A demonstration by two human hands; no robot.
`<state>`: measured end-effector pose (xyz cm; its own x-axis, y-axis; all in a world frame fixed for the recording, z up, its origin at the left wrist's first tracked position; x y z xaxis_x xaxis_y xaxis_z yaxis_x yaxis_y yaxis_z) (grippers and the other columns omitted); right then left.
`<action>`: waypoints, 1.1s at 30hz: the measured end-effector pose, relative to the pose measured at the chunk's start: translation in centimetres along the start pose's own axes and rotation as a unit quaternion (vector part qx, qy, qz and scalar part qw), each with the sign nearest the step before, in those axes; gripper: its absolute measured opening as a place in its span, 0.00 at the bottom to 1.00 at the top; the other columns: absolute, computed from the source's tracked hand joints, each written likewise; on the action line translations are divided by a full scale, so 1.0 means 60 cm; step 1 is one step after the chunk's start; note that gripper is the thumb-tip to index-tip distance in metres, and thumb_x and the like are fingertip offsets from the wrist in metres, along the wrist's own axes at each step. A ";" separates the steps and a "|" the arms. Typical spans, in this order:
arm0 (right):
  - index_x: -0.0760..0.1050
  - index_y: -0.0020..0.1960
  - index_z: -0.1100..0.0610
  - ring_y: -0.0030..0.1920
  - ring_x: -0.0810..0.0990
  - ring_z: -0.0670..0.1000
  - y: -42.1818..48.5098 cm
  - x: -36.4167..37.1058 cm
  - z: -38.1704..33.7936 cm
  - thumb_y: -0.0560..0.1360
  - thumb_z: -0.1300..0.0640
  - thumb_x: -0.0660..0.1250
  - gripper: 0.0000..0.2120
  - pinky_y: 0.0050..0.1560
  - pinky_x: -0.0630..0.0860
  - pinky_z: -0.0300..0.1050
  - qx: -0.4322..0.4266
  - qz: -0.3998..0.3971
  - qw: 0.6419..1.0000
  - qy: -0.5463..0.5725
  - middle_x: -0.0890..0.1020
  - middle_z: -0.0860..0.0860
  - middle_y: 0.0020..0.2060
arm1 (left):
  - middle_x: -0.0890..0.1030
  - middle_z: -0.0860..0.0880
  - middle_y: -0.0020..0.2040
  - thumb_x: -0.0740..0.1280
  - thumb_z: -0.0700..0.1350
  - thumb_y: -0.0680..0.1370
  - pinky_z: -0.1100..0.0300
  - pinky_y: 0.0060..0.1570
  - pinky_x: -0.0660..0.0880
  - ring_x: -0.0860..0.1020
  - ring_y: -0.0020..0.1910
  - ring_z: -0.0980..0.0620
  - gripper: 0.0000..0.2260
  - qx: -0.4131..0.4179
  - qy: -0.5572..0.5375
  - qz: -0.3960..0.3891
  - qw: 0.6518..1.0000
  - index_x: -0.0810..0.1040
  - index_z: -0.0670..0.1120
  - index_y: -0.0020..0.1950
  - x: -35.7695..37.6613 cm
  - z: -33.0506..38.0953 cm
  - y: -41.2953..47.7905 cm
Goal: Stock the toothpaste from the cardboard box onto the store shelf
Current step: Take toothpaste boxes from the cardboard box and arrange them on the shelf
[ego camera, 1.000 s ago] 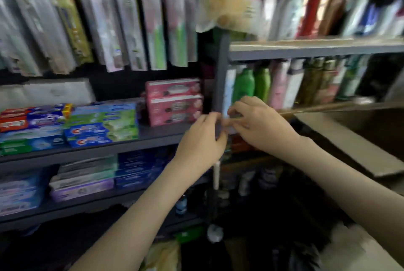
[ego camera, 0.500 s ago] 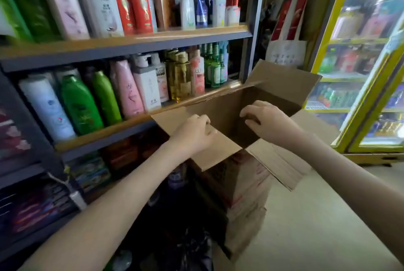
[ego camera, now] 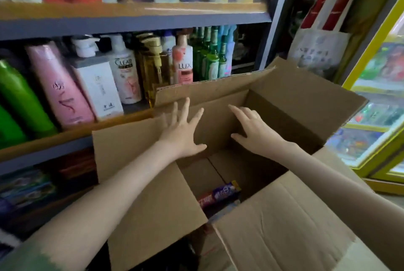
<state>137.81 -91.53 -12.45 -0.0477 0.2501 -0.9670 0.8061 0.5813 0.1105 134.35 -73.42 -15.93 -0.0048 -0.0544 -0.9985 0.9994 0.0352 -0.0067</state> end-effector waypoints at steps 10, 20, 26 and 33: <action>0.38 0.78 0.52 0.73 0.58 0.58 0.125 0.114 0.086 0.76 0.52 0.67 0.44 0.70 0.62 0.55 -0.183 -0.041 0.979 -0.077 0.55 0.56 0.76 | 0.25 0.44 0.74 0.63 0.73 0.69 0.34 0.71 0.37 0.28 0.73 0.37 0.51 -0.147 0.137 -0.002 0.980 0.34 0.55 0.78 0.064 -0.042 0.076; 0.35 0.77 0.50 0.74 0.58 0.59 0.172 0.230 0.072 0.74 0.47 0.70 0.49 0.70 0.61 0.56 -0.306 -0.087 0.942 -0.106 0.53 0.57 0.77 | 0.25 0.43 0.74 0.58 0.77 0.67 0.36 0.69 0.33 0.28 0.73 0.36 0.52 -0.181 0.252 -0.067 0.948 0.34 0.54 0.77 0.095 -0.079 0.093; 0.30 0.75 0.48 0.76 0.54 0.58 0.192 0.276 0.067 0.76 0.48 0.66 0.46 0.72 0.56 0.55 -0.343 -0.107 0.928 -0.101 0.49 0.55 0.78 | 0.25 0.44 0.74 0.59 0.76 0.68 0.37 0.71 0.36 0.29 0.73 0.36 0.51 -0.160 0.258 -0.066 0.951 0.34 0.55 0.77 0.094 -0.088 0.093; 0.29 0.75 0.52 0.76 0.49 0.57 0.162 0.391 0.069 0.77 0.47 0.63 0.45 0.73 0.51 0.54 -0.366 -0.210 0.900 -0.110 0.44 0.56 0.78 | 0.22 0.44 0.71 0.57 0.76 0.69 0.37 0.72 0.36 0.27 0.72 0.35 0.51 -0.159 0.263 -0.081 0.948 0.31 0.54 0.76 0.105 -0.095 0.087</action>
<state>146.96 -83.25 -35.02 -0.0752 -0.2235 -0.9718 0.1358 0.9632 -0.2321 139.33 -67.92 -22.55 -0.2586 0.4175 -0.8711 0.9232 0.3724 -0.0956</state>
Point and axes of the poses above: each hand's wrist, its own y-axis towards the middle knuckle, its own x-axis out of the palm, z = x × y, the point moved 5 cm from there along y, towards the middle knuckle
